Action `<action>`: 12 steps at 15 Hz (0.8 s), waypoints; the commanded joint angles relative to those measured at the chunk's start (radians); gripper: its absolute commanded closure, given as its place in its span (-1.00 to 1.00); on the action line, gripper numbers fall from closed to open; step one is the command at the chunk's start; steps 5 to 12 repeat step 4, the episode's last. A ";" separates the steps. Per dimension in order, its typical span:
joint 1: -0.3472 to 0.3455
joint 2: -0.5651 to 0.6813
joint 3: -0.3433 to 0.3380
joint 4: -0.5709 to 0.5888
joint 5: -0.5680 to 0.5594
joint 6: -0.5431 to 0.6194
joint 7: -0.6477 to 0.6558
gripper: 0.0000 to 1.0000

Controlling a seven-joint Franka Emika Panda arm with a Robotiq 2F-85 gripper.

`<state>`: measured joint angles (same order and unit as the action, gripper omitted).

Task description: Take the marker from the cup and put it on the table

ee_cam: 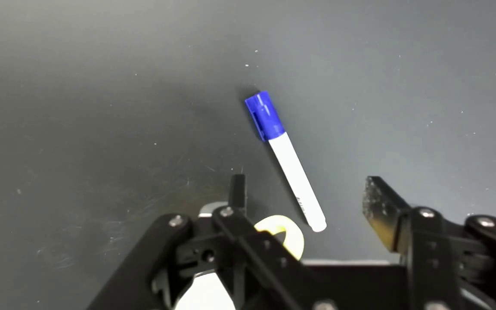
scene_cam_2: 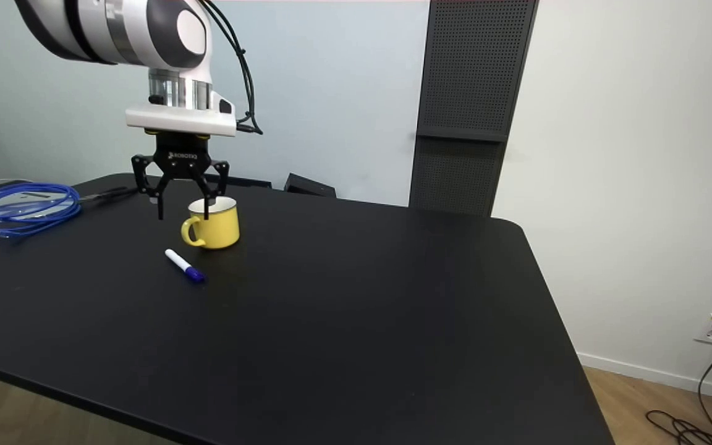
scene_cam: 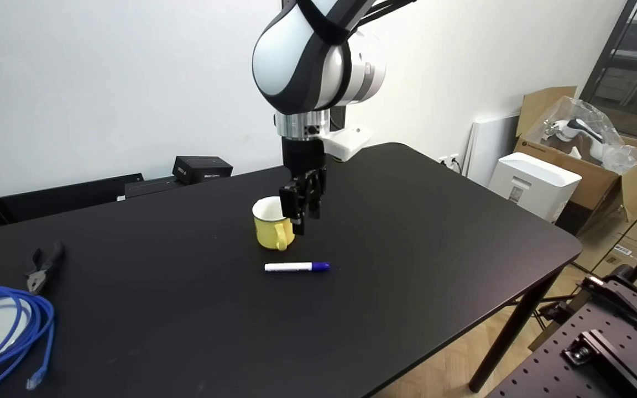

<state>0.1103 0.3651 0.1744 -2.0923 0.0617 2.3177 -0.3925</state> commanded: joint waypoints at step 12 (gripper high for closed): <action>0.019 -0.055 -0.019 0.033 -0.067 -0.165 0.144 -1.00</action>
